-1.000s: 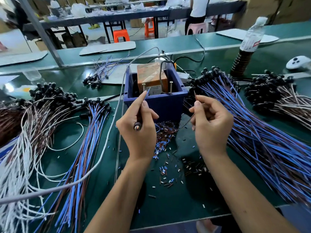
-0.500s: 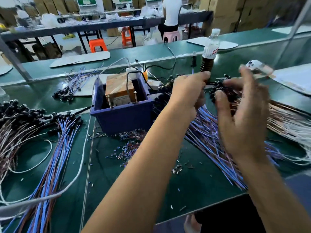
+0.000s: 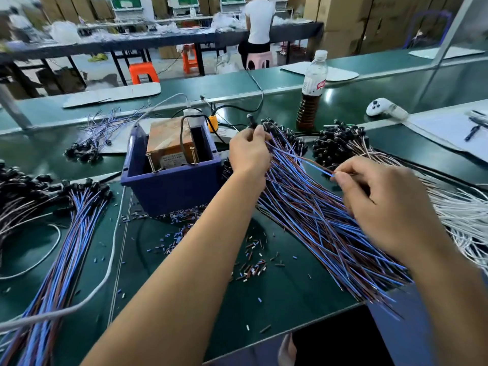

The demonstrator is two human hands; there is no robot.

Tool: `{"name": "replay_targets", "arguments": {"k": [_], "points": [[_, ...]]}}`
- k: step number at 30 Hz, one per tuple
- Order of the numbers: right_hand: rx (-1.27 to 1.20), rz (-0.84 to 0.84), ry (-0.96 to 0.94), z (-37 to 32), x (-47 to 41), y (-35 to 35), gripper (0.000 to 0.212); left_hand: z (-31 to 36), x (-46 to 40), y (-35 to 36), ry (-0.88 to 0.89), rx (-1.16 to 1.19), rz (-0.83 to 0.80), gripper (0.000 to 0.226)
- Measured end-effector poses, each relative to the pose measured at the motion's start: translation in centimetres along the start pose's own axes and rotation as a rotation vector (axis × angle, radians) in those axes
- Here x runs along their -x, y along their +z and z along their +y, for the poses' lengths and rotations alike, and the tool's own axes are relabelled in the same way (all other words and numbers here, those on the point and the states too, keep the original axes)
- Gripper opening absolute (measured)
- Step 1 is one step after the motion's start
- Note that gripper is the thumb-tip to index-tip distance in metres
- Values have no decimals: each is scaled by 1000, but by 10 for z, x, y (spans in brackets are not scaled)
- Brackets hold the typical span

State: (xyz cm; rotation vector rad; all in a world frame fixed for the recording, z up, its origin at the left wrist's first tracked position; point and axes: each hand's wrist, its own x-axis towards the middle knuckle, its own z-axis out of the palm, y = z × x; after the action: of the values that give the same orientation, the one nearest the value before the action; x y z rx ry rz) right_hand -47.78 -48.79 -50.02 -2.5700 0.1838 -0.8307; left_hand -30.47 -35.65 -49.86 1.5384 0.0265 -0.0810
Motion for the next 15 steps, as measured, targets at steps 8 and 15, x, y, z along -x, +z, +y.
{"name": "replay_targets", "arguments": {"k": [8,15], "points": [[102,-19,150,12,-1,43,18,4,1,-19,6,-528,-407,56],[241,13,229,-10,-1,60,22,18,29,-99,34,-872,-816,42]]}}
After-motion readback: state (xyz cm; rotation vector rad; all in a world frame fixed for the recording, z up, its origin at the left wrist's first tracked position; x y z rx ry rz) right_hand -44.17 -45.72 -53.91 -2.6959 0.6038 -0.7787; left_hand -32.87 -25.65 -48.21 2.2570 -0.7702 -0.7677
